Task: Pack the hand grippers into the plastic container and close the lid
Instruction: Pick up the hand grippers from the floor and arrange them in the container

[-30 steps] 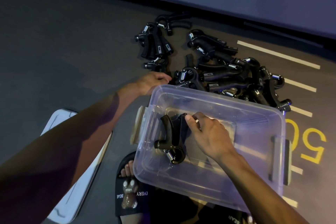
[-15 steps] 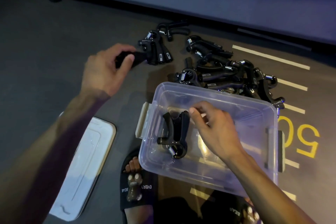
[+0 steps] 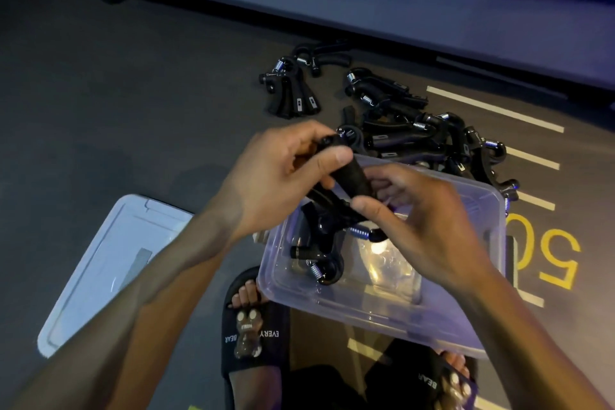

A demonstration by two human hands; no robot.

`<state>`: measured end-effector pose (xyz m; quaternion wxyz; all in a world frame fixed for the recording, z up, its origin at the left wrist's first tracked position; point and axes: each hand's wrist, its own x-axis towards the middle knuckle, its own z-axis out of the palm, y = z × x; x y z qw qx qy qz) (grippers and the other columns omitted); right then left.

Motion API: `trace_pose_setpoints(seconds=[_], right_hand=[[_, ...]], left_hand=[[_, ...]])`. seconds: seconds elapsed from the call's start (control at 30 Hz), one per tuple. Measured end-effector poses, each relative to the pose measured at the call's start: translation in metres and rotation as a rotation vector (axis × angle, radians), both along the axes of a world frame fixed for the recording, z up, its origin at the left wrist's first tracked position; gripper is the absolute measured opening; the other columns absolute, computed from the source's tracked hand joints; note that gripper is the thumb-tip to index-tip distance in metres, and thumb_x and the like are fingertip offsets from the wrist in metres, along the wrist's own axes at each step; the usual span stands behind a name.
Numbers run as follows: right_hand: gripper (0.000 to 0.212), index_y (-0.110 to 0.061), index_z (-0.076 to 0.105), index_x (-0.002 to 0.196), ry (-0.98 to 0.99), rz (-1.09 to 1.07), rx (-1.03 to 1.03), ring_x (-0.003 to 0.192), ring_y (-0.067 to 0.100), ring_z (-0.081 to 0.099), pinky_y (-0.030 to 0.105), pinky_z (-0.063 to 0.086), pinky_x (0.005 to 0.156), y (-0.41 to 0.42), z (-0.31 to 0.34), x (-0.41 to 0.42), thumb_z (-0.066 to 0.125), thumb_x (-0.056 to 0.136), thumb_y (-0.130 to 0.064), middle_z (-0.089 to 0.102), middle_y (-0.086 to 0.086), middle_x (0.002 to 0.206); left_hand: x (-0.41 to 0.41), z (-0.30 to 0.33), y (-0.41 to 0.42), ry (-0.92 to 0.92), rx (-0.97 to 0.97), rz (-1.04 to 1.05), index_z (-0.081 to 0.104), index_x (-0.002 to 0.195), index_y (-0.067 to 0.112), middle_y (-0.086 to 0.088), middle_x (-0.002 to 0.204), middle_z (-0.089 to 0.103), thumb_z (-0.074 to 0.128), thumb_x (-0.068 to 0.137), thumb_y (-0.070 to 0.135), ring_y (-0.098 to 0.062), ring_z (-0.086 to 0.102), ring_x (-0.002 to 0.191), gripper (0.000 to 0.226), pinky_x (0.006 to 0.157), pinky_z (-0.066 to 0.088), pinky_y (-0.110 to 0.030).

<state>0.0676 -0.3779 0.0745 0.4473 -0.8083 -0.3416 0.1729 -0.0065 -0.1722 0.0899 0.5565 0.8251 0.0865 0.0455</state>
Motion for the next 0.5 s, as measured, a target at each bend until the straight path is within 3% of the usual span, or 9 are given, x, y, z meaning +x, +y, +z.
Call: trace_pose_setpoints(seconds=[0.07,0.13,0.23,0.33,0.5], right_hand=[[0.021,-0.033,0.068,0.104,0.101,0.019,-0.062,0.086,-0.001,0.069,0.013,0.051,0.070,-0.005,-0.012,0.003,0.070,0.086,-0.044,0.072,-0.019,0.092],[0.018,-0.031,0.069,0.100,0.229,-0.039,-0.138,0.086,0.004,0.071,0.026,0.056,0.077,-0.008,-0.035,0.004,0.069,0.086,-0.043,0.074,-0.013,0.090],[0.007,-0.018,0.072,0.088,0.394,-0.187,-0.211,0.090,0.022,0.072,0.044,0.056,0.085,-0.012,-0.076,0.002,0.071,0.091,-0.025,0.075,-0.002,0.087],[0.013,-0.011,0.071,0.083,0.508,-0.257,-0.266,0.087,0.026,0.071,0.039,0.054,0.082,-0.005,-0.104,-0.010,0.070,0.092,-0.019,0.076,0.006,0.084],[0.020,-0.015,0.064,0.077,0.517,-0.240,-0.360,0.079,0.017,0.067,0.029,0.050,0.073,0.009,-0.122,-0.031,0.068,0.093,-0.026,0.072,0.001,0.079]], left_hand=[[-0.002,-0.014,0.000,0.027,0.047,-0.030,0.068,0.107,0.032,0.010,0.092,0.076,0.059,0.096,0.052,-0.008,0.074,0.085,0.024,0.080,0.059,-0.036],[-0.002,-0.033,0.005,-0.003,0.279,0.004,0.065,0.121,0.036,0.019,0.108,0.070,0.057,0.098,0.049,-0.002,0.063,0.100,0.028,0.091,0.051,-0.032],[0.002,-0.060,0.011,0.018,0.440,0.123,0.052,0.144,0.029,0.012,0.134,0.053,0.058,0.099,0.042,-0.006,0.044,0.117,0.047,0.106,0.040,-0.033],[0.003,-0.084,0.007,0.095,0.427,0.122,0.043,0.152,0.024,0.007,0.143,0.046,0.055,0.103,0.036,-0.006,0.038,0.127,0.052,0.115,0.033,-0.037],[0.000,-0.100,0.004,0.103,0.385,0.173,0.043,0.151,0.029,0.011,0.135,0.052,0.044,0.107,0.038,-0.005,0.043,0.125,0.045,0.113,0.036,-0.050]])
